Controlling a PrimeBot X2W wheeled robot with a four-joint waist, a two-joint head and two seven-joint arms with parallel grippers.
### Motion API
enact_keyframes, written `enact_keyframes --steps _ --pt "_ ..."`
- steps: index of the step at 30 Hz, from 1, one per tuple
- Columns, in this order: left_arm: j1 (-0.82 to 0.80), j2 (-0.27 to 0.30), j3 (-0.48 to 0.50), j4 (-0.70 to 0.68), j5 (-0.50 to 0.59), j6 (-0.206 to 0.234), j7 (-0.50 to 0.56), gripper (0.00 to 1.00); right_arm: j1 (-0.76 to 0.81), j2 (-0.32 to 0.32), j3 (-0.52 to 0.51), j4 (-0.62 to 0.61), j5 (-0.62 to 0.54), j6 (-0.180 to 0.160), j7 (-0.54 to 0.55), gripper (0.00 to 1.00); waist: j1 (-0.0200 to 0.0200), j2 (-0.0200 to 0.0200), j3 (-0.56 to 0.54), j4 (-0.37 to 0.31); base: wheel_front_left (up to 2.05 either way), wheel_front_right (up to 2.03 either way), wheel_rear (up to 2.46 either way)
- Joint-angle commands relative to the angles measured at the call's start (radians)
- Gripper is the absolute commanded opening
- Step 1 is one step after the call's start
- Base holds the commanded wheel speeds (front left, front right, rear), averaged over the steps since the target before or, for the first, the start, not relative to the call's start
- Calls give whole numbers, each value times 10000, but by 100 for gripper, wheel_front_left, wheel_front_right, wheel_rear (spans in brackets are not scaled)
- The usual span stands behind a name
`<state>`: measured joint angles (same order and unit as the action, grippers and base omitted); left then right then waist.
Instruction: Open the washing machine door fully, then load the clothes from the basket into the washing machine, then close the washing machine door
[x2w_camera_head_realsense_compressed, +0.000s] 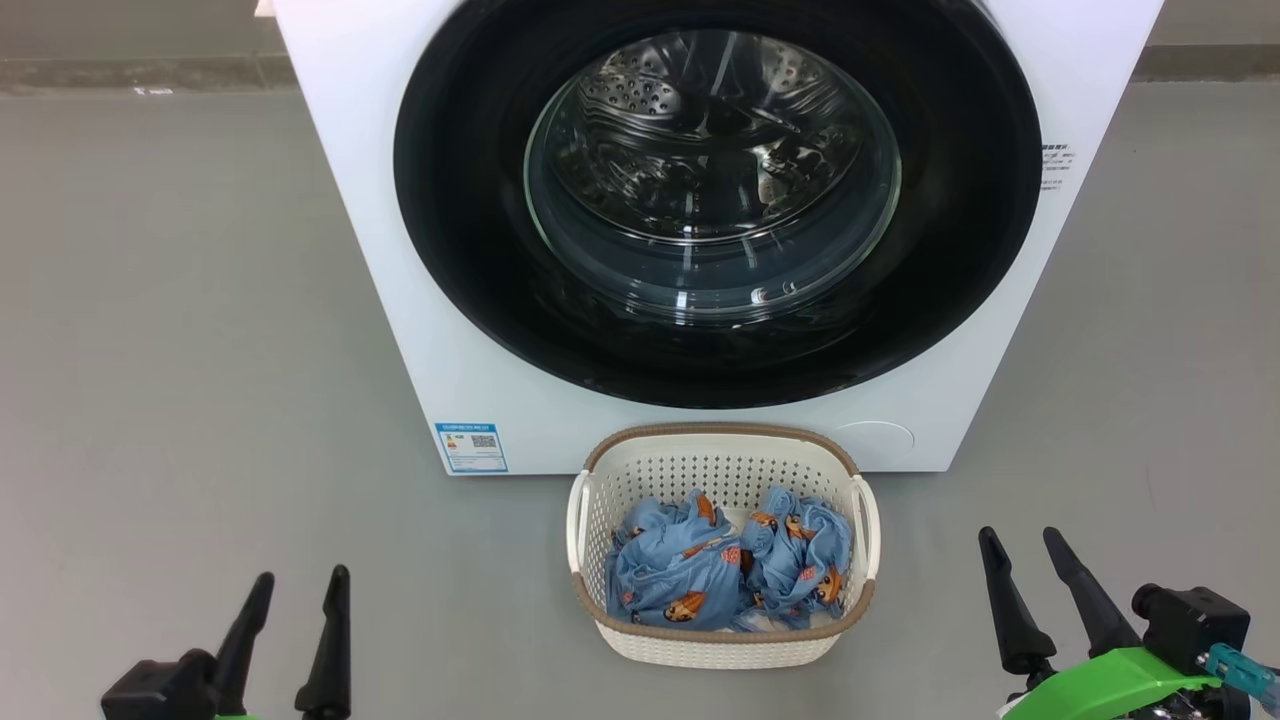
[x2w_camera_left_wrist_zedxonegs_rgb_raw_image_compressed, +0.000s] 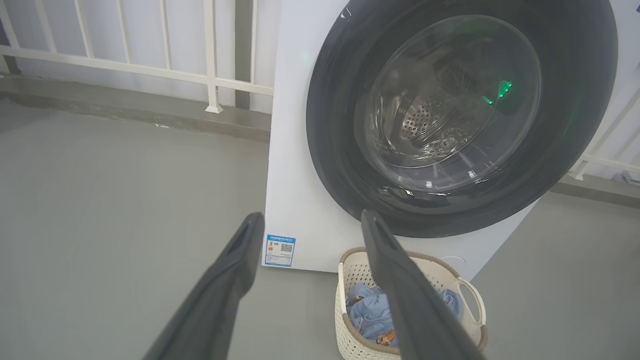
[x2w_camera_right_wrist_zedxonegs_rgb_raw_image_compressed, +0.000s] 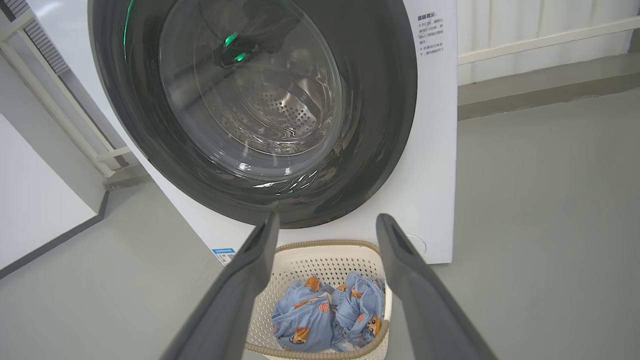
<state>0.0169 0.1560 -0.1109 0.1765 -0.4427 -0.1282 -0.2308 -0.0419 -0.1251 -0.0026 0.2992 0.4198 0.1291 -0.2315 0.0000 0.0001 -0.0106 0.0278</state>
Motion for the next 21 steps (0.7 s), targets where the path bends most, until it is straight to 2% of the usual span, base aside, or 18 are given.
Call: enact_keyframes --steps 1,6,21 --pt "-231 278 293 -313 306 -24 -181 100 -100 -138 217 -314 -347 15 -174 100 0 -1 7 0 0 0 0" --pt "-221 351 241 -345 630 -25 -310 100 -66 -147 207 -360 -808 16 -302 100 0 -1 31 -21 0 0 0" --pt "-241 352 314 -223 399 -25 -310 100 81 -6 -299 -399 -911 16 -302 100 0 -1 129 -90 0 0 0"
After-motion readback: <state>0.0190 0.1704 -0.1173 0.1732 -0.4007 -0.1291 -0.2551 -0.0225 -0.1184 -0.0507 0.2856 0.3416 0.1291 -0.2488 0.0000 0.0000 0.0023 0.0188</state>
